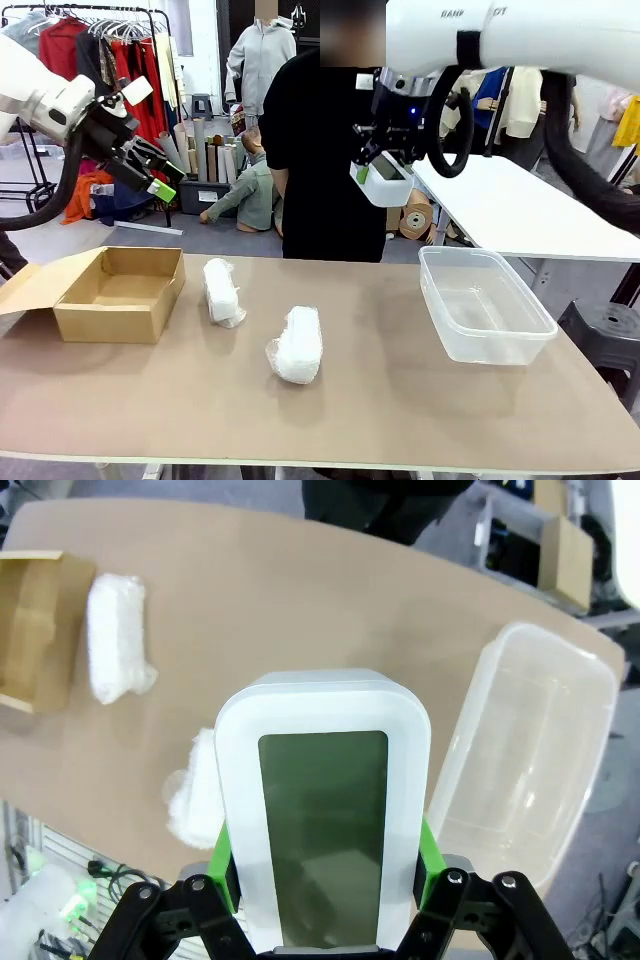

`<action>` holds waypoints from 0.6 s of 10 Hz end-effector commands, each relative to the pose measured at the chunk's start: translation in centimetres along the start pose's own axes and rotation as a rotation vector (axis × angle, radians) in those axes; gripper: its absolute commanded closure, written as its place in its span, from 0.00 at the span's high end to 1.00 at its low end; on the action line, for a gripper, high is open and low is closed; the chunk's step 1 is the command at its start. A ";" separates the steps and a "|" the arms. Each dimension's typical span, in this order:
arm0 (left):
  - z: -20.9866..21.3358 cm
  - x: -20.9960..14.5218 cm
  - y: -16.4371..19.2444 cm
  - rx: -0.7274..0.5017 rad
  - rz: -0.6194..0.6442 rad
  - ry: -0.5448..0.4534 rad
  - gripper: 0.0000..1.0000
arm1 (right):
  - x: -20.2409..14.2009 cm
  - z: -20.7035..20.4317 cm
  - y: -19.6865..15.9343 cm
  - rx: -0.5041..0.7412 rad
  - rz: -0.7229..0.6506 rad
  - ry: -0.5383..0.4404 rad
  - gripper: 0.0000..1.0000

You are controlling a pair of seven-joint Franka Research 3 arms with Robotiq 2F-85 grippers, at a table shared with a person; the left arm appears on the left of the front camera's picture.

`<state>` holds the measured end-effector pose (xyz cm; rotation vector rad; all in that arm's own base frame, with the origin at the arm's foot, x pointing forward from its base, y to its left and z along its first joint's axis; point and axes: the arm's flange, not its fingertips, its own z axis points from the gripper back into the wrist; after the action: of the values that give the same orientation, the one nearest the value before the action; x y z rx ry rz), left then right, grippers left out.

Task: Separate and place wrapped and unwrapped clocks.
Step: Pick up the Digital clock indicated by the person.

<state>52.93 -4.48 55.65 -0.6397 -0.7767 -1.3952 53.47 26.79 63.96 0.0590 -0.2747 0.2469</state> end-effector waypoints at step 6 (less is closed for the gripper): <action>0.2 0.2 -0.1 0.005 -0.002 -0.002 1.00 | -0.7 1.7 0.2 0.000 0.004 -0.023 0.00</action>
<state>52.93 -4.48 55.65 -0.6396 -0.7767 -1.3952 52.42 26.88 65.04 0.0606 -0.2919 0.2529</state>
